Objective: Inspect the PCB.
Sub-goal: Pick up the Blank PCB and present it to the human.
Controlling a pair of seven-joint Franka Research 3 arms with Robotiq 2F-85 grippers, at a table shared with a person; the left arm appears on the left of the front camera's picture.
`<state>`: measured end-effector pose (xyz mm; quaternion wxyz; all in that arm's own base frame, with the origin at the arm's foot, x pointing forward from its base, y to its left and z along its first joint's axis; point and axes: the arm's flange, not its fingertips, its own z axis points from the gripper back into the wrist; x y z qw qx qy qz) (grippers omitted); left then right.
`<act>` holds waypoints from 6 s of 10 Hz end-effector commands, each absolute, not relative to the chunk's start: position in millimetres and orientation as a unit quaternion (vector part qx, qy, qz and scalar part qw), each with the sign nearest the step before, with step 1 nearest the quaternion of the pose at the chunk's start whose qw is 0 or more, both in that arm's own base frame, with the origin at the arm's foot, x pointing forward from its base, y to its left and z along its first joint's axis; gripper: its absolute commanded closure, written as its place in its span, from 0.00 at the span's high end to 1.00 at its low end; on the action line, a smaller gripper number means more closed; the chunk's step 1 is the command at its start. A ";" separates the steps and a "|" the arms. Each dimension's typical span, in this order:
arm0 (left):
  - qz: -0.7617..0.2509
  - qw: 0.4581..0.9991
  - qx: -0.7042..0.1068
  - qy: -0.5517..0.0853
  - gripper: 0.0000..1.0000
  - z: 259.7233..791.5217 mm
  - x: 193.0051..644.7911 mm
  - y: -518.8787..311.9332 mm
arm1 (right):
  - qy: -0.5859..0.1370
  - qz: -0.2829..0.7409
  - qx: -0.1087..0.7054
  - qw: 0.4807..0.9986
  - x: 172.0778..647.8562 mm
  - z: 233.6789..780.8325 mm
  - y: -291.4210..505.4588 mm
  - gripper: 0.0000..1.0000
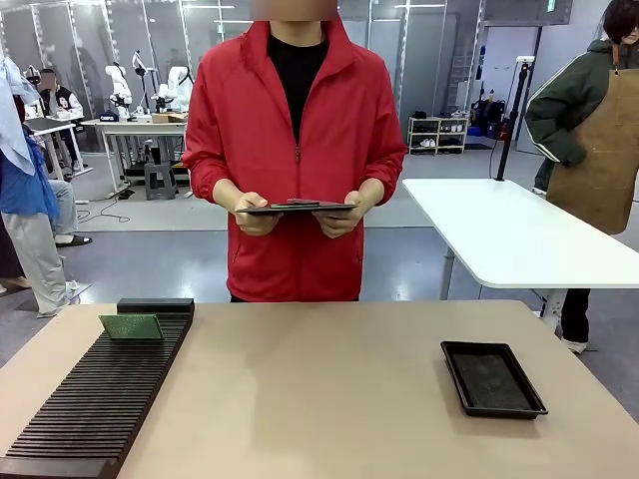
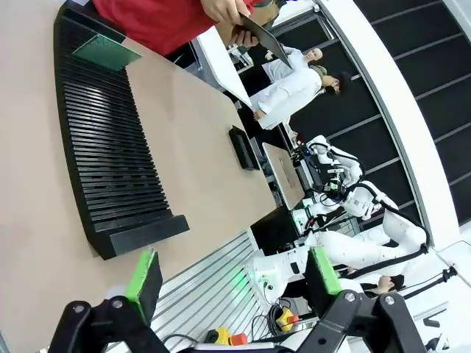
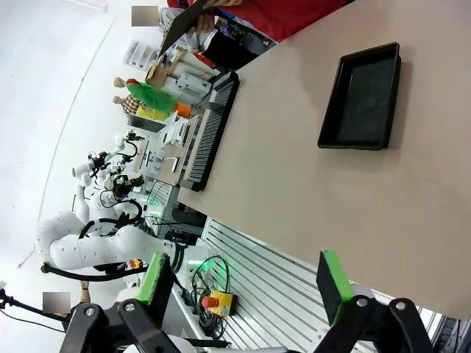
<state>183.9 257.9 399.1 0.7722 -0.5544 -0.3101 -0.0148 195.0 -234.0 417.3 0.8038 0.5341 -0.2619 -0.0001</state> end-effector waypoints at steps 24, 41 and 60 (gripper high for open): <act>-0.268 0.913 -0.181 -0.248 1.00 454.5 398.9 86.2 | -0.266 0.003 0.537 0.800 193.6 418.5 -234.8 1.00; -0.735 0.660 0.122 -0.094 1.00 424.5 559.8 -9.8 | -0.266 0.003 0.537 0.800 193.6 418.5 -234.8 1.00; -0.709 0.689 0.124 -0.084 0.00 361.1 588.5 -17.0 | -0.266 0.003 0.537 0.800 193.6 418.5 -234.8 1.00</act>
